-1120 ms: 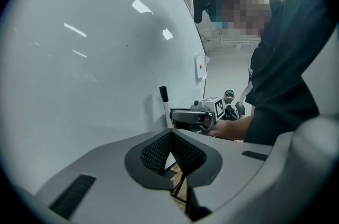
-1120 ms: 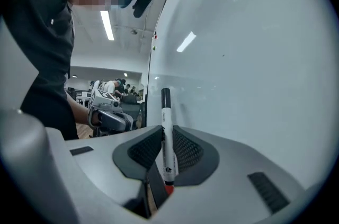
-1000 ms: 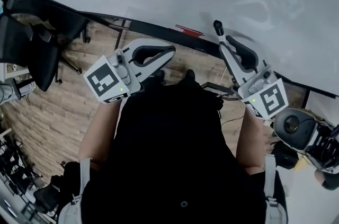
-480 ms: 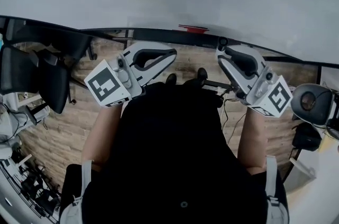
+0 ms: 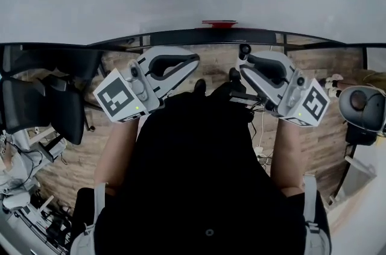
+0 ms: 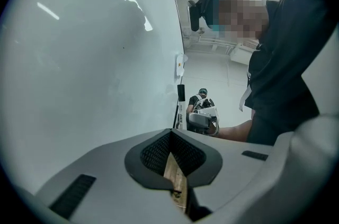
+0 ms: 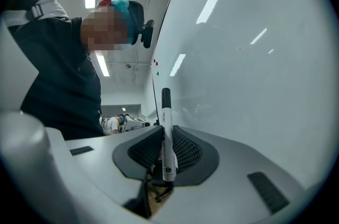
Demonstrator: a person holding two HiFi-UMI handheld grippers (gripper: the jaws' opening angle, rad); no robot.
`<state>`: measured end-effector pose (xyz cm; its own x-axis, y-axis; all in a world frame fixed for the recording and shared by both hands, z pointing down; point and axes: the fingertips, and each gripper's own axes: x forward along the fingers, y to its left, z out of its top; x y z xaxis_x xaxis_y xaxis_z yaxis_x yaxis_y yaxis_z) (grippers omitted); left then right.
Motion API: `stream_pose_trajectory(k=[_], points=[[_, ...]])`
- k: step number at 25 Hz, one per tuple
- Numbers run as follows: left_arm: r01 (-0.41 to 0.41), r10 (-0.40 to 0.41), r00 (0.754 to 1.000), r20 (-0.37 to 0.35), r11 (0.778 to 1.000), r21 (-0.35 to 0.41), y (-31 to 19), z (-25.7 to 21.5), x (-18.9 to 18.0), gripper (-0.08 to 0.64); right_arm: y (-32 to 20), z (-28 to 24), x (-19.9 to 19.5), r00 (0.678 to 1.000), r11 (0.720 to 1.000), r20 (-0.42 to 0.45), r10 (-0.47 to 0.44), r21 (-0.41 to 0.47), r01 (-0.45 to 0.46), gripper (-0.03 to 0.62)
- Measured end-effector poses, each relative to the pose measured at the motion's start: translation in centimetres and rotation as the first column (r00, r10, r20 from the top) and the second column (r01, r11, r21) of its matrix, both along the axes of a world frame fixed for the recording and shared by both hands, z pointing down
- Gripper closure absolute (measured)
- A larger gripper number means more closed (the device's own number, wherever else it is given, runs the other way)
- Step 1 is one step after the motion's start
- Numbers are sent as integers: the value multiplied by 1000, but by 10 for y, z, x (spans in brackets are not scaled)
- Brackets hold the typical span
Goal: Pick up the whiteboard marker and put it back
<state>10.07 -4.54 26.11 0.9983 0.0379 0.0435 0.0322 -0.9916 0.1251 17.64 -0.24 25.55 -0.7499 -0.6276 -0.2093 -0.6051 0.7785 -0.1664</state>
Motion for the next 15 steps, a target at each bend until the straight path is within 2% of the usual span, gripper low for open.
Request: stream_pose_trajectory(k=[4,8,12,15], points=[[-33,32,999,-27,999,-40,-17,7,-29,548,-18,8,-34,999,999,-33,12,-51,-13,522],[-54,51,998,-42,997,-54,-22,9,-26,548,-22,12,-34,997,998,-76,15,-63,-20,522],[-60,55,996,-69,995,-79,-35,1,-47,548,-33,5,-56,996,996,-92,18,-85,-26,522],[-70,64,995,-77,994,-82,-29,3,-45,548,-29,7,-56,994,995,-105,26,-92,-36,522]])
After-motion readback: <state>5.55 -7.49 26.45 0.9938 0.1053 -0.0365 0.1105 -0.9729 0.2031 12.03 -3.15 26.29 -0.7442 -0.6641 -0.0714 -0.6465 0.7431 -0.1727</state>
